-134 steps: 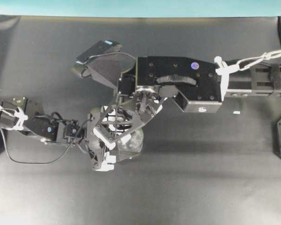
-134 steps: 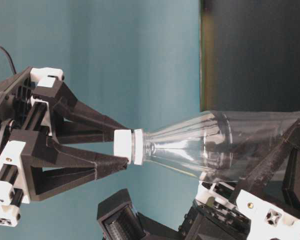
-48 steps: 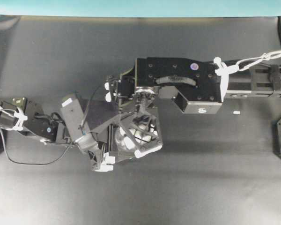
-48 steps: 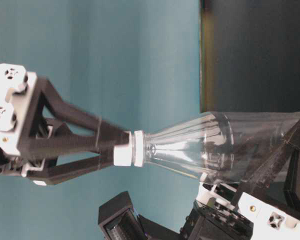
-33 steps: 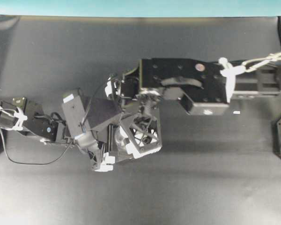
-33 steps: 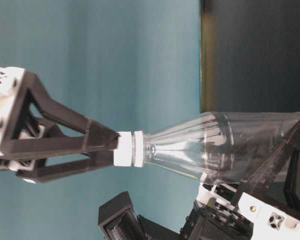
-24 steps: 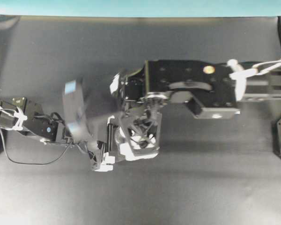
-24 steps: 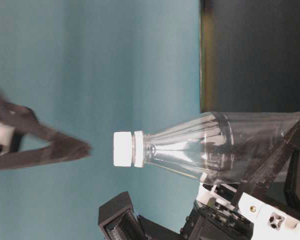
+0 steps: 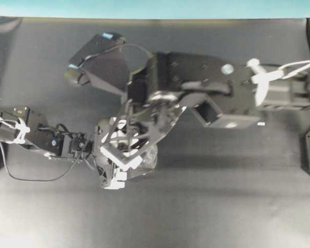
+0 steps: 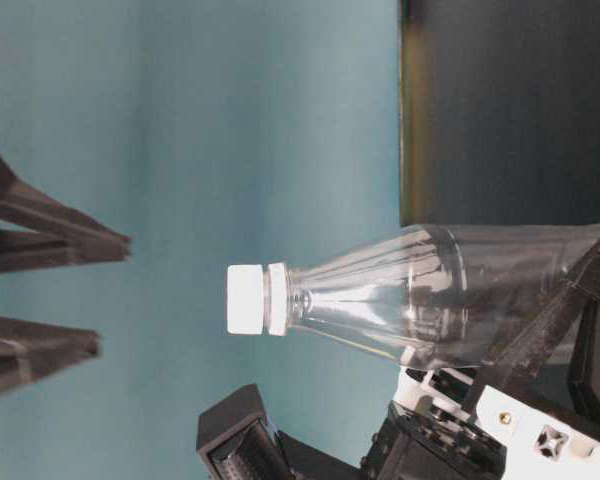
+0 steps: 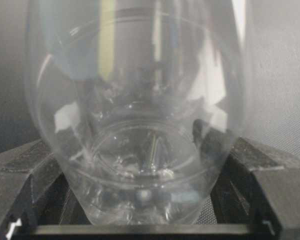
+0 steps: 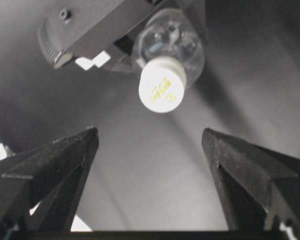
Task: Open the bottle cap by holding the bottle with the left arm and twisting the cap with the right arm.
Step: 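Close the right gripper on the white cap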
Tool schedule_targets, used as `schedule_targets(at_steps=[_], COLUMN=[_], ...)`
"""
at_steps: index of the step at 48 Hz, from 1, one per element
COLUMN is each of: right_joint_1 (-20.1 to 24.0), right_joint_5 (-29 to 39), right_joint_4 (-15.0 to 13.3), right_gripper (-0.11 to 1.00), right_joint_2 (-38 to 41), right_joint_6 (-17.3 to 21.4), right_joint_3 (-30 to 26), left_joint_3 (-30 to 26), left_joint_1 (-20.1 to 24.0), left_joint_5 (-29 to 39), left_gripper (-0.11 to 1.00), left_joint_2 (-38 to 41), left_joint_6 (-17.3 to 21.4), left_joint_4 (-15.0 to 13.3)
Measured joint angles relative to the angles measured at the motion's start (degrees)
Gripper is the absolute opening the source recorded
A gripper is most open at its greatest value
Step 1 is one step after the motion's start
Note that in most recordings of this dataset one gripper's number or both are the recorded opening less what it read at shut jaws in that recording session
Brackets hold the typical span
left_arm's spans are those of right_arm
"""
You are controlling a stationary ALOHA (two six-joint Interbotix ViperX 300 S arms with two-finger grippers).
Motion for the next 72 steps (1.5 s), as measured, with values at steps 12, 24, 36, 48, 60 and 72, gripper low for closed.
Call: schedule_targets(at_steps=[12,24,36,48,60,72], right_joint_1=[0.0,-0.09,-0.44,-1.14,-1.23,-1.58], right_joint_5=[-3.78,-7.73,-11.69,-11.95,-11.69,-11.43], right_joint_4=[0.0,0.09,0.0,0.0,0.35,2.99], right_gripper=[0.8,0.79,0.77,0.51,0.37,0.37], right_joint_2=[1.23,-0.53,-1.32,-1.49,-1.49,-1.49], right_joint_6=[-0.62,-1.58,-1.85,-2.46,-5.62,-19.07], right_joint_3=[4.13,10.37,12.83,13.1,13.18,13.1], left_joint_3=[0.0,0.0,0.0,0.0,0.0,0.0], left_joint_1=[0.0,0.0,0.0,0.0,0.0,0.0], left_joint_5=[0.09,0.09,0.09,0.18,0.18,0.18], left_gripper=[0.81,0.81,0.81,0.81,0.81,0.81], left_joint_2=[-0.09,0.0,-0.09,0.0,-0.09,-0.09], left_joint_6=[0.0,0.0,0.0,0.0,0.0,0.0], left_joint_4=[-0.09,0.0,0.0,-0.09,-0.09,0.0])
